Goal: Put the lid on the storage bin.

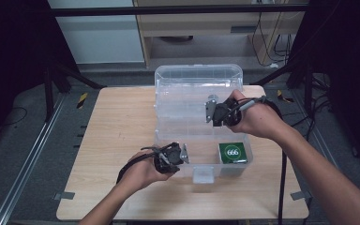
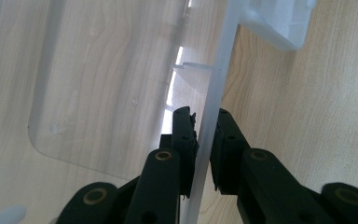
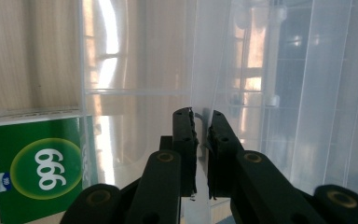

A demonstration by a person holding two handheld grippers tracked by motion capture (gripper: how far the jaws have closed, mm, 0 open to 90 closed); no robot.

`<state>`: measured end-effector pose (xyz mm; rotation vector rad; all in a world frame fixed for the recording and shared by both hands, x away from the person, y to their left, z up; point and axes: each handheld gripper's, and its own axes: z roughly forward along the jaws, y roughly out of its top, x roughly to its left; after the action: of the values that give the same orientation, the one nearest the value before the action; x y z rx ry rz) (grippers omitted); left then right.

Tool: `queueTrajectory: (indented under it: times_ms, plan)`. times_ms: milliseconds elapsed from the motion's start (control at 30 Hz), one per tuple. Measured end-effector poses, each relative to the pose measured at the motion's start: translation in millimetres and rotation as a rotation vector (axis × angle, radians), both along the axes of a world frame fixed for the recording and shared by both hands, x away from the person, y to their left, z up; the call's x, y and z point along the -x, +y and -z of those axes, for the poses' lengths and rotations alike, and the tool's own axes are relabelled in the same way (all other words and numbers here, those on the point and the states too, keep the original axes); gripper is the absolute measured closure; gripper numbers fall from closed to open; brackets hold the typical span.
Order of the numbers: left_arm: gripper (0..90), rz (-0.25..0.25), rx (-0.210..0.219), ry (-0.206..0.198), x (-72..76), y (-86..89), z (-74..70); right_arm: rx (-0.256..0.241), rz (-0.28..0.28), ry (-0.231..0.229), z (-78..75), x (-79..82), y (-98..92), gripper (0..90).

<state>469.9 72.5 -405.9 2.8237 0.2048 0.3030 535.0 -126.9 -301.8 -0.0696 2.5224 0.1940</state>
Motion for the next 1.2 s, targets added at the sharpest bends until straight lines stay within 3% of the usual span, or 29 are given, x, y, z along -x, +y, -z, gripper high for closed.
queueTrajectory:
  times_ms: [233, 433, 667, 1200]
  plan:
    - [80.6, 0.004, 0.001, -0.006, 0.8, -0.5, 0.7, -0.016, 0.0, -0.01, 1.8, 11.0, -2.5, 83.8]
    - [80.1, 0.006, -0.005, -0.023, 1.7, -1.3, 1.0, -0.013, -0.011, -0.044, 5.0, 21.2, -2.6, 83.3]
    - [79.6, -0.002, 0.0, -0.035, 3.9, -1.7, 2.2, -0.047, -0.017, -0.052, 8.3, 29.2, -6.9, 82.9]
    - [78.6, -0.002, -0.005, -0.057, 5.6, -2.1, 2.6, -0.099, -0.021, -0.034, 13.8, 44.2, -14.3, 82.4]
